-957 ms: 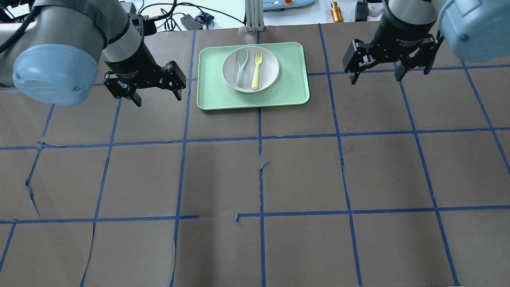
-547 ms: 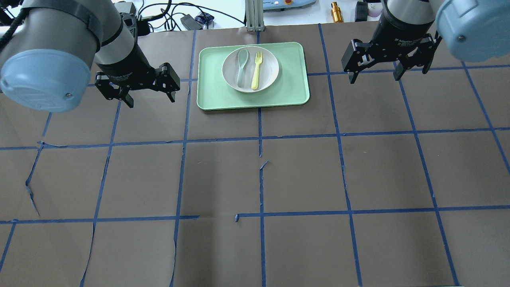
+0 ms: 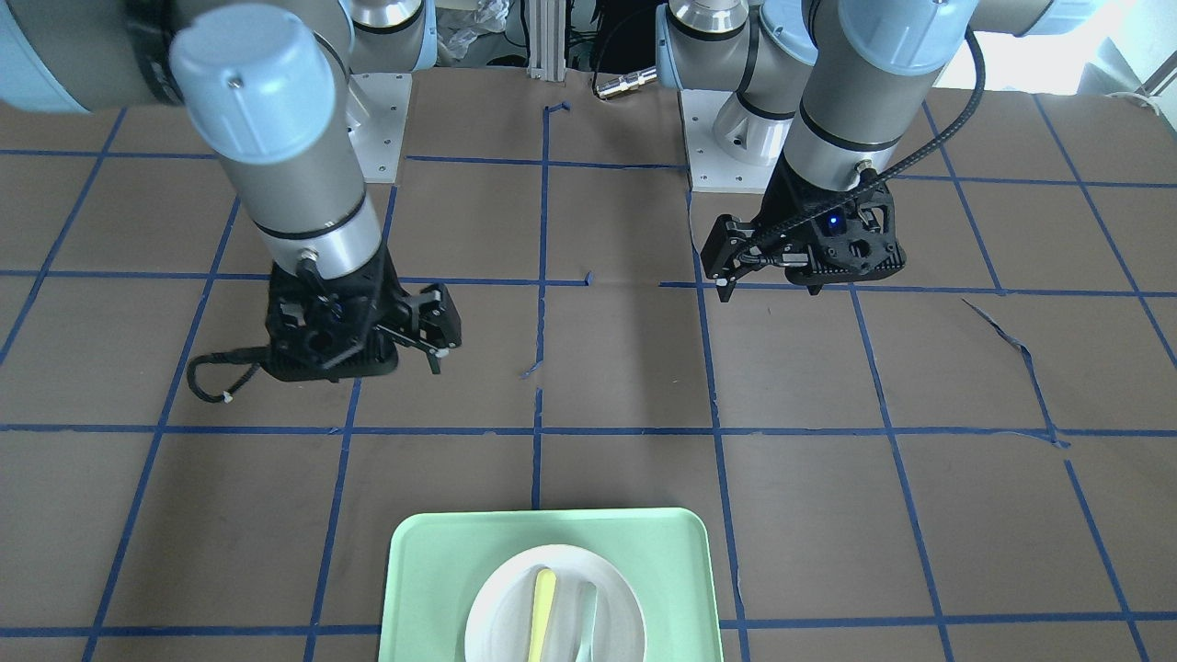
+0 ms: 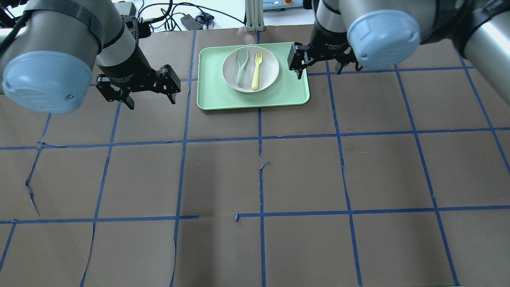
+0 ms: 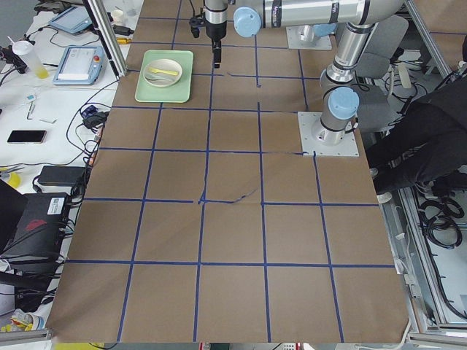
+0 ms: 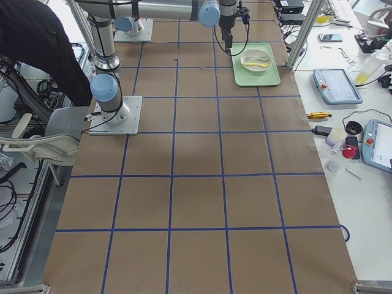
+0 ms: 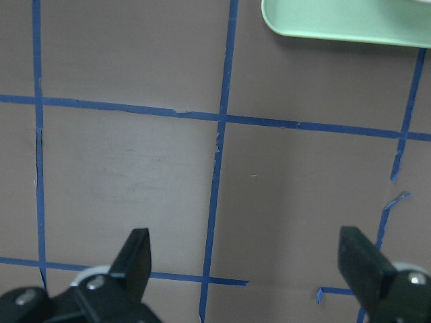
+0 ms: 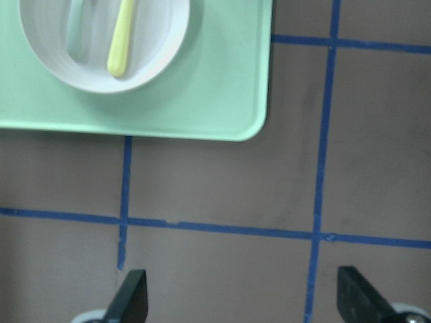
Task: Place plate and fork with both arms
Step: 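Move the right gripper over the yellow fork on the plate while the left gripper retreats, then lower the right gripper and grasp the yellow fork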
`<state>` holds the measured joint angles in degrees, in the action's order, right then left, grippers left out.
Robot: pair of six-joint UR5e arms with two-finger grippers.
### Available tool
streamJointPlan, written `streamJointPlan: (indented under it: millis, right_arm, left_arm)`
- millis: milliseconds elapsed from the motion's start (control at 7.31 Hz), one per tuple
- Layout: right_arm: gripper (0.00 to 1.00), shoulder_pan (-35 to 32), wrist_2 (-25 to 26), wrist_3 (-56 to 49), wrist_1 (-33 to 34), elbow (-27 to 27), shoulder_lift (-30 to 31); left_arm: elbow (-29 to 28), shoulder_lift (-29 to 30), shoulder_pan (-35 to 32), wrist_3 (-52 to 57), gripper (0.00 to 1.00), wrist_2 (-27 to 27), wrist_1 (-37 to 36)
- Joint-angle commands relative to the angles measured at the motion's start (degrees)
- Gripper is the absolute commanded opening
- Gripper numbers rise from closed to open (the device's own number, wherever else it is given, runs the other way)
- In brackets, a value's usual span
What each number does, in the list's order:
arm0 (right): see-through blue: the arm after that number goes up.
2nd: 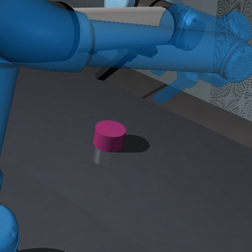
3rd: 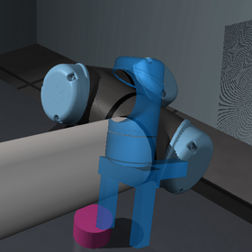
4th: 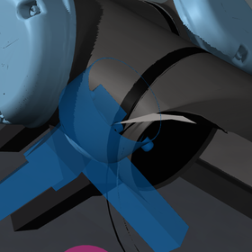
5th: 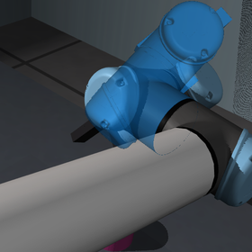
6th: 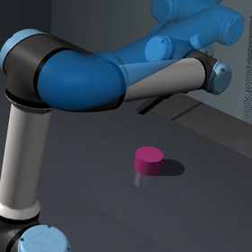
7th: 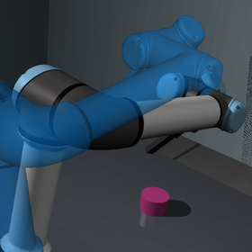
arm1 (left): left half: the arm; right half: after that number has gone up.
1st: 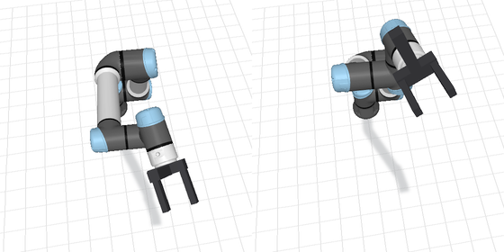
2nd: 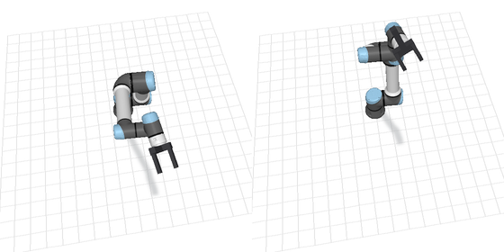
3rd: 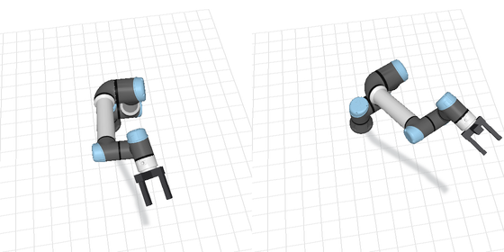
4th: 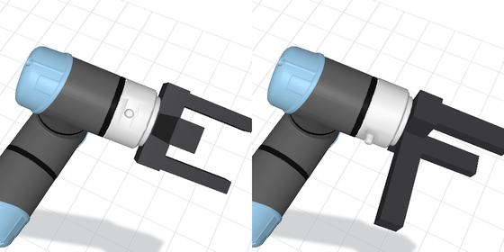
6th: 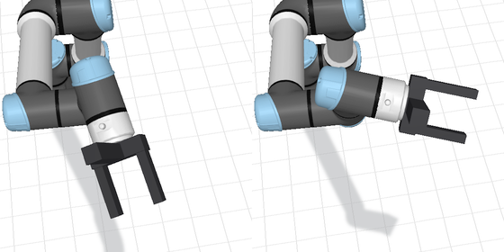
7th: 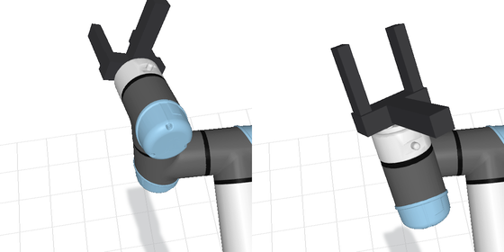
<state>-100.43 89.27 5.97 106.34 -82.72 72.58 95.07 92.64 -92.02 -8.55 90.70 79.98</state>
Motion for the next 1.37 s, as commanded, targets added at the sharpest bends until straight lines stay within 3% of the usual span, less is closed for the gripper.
streamJointPlan:
  millis: [0, 274, 684, 957, 1094, 1231]
  right_arm:
    - [1.0, -4.41, 0.64, 9.54, 7.17, 12.07, -16.51]
    - [1.0, -6.18, 0.91, 16.77, 8.88, 23.35, -27.62]
    - [1.0, -6.18, -0.75, 17.06, 15.73, 24.18, -32.84]
    - [0.86, -6.18, -0.67, 16.97, 16.09, 24.09, -33.82]
    - [0.7, -6.18, -0.67, 16.89, 16.09, 23.74, -34.25]
    - [0.68, -6.18, -0.67, 16.89, 16.18, 23.57, -34.43]
  left_arm:
    - [0.03, -0.01, -0.01, 0.03, 1.0, 0.0, 0.0]
    - [0.03, 0.08, -0.01, -0.15, 1.0, -0.09, 0.09]
    - [0.03, 0.17, -0.01, -0.32, 1.0, -0.26, 0.09]
    - [0.03, 0.17, -0.01, -0.41, 1.0, -0.18, 0.0]
    - [0.03, 0.17, -0.01, -0.41, 1.0, -0.18, 0.0]
    - [0.11, 0.34, -0.01, -0.41, 1.0, -0.18, 0.0]
